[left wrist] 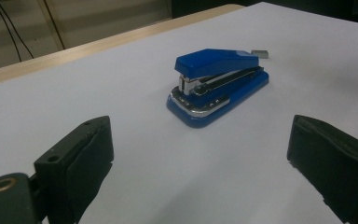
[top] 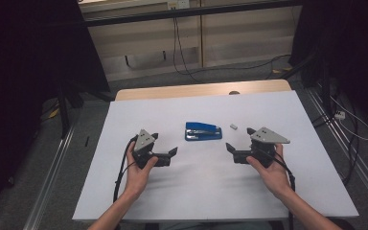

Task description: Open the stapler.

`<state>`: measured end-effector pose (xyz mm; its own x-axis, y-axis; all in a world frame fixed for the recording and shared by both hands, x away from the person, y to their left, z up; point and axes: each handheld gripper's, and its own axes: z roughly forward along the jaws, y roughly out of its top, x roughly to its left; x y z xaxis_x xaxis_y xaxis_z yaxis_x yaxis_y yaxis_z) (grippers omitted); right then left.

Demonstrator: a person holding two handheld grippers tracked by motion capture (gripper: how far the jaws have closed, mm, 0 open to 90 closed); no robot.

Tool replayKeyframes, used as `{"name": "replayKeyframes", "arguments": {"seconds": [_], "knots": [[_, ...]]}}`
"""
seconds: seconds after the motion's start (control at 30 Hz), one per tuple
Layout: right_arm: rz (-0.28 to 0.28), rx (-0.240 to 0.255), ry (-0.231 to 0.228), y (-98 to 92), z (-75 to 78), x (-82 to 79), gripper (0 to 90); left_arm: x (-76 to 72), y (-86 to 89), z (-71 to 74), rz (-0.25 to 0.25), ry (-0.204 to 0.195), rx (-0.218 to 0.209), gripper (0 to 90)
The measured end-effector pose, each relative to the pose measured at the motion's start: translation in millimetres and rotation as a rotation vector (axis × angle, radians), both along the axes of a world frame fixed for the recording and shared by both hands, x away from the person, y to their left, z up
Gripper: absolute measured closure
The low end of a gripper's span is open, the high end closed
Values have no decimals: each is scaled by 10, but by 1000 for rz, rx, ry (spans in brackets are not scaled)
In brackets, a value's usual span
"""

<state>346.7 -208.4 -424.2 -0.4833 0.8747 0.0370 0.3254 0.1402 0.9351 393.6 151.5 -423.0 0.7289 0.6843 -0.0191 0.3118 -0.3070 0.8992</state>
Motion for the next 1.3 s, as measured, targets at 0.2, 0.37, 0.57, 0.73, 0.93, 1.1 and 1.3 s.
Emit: {"name": "replayKeyframes", "arguments": {"seconds": [0.2,0.37,0.57,0.73,0.93,1.1,1.3], "knots": [[28,-1,9,79,18,81,45,69,-80,35,3,-11,-11,66],[64,8,-12,149,36,150,20,123,-152,52,4,-21,-3,66],[84,26,-20,231,64,252,16,216,-252,87,-7,-46,-12,57],[96,34,-30,291,77,313,29,280,-322,97,-17,-53,-8,45],[105,44,-22,339,77,383,44,415,-374,118,-3,-50,-37,48],[109,49,-22,379,89,452,61,507,-400,151,13,-75,-14,43],[130,43,-8,466,19,518,95,580,-356,109,37,-75,-15,43]]}}
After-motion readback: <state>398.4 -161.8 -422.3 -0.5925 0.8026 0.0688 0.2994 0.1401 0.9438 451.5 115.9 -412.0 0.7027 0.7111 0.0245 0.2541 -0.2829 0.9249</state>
